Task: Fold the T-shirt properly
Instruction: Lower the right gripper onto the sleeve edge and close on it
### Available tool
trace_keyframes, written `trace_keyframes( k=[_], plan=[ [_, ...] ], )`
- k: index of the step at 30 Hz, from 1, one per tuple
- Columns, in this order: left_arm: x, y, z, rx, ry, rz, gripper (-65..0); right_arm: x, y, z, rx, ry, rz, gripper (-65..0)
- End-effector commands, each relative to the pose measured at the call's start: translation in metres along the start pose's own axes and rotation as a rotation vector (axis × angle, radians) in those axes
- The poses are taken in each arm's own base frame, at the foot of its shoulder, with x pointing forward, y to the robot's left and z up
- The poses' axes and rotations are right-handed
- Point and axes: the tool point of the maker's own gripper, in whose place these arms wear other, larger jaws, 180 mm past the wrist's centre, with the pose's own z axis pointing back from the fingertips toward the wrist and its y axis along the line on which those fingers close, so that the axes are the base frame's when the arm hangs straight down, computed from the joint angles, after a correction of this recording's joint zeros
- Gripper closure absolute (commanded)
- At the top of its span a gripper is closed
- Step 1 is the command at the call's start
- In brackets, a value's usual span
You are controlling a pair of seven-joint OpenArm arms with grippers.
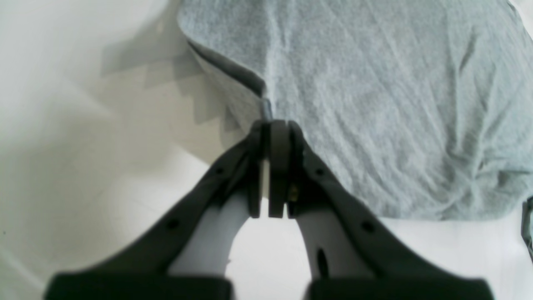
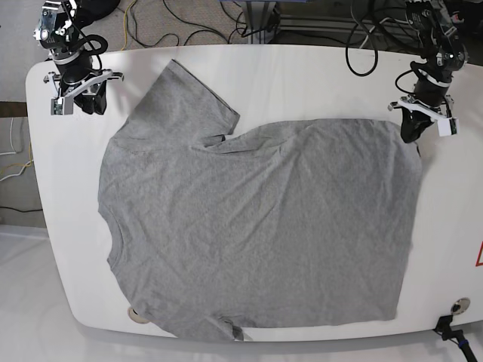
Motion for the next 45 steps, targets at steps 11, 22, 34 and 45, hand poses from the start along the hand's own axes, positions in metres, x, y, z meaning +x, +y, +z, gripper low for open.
trace_keyframes(
  k=[11, 22, 34, 45],
  plan=[
    [0.006, 0.000, 0.002, -0.008, -0.024, 0.015, 0.0, -0.009, 0.010, -0.009, 0.070, -0.014, -0.012, -17.4],
    [0.000, -0.002, 0.001, -0.012, -0.002, 0.031, -0.8, -0.025, 0.027, -0.031, 0.122, 0.037, -0.024, -17.1],
    [0.011, -0.003, -0.008, -0.010, -0.014, 0.045, -8.5, 0.004, 0.046, -0.033, 0.236, 0.009, -0.167, -15.6],
    [0.015, -0.005, -0.015, -0.015, -0.011, 0.089, -11.8, 0.023, 0.061, -0.028, 0.336, -0.062, -0.201, -14.5]
  ],
)
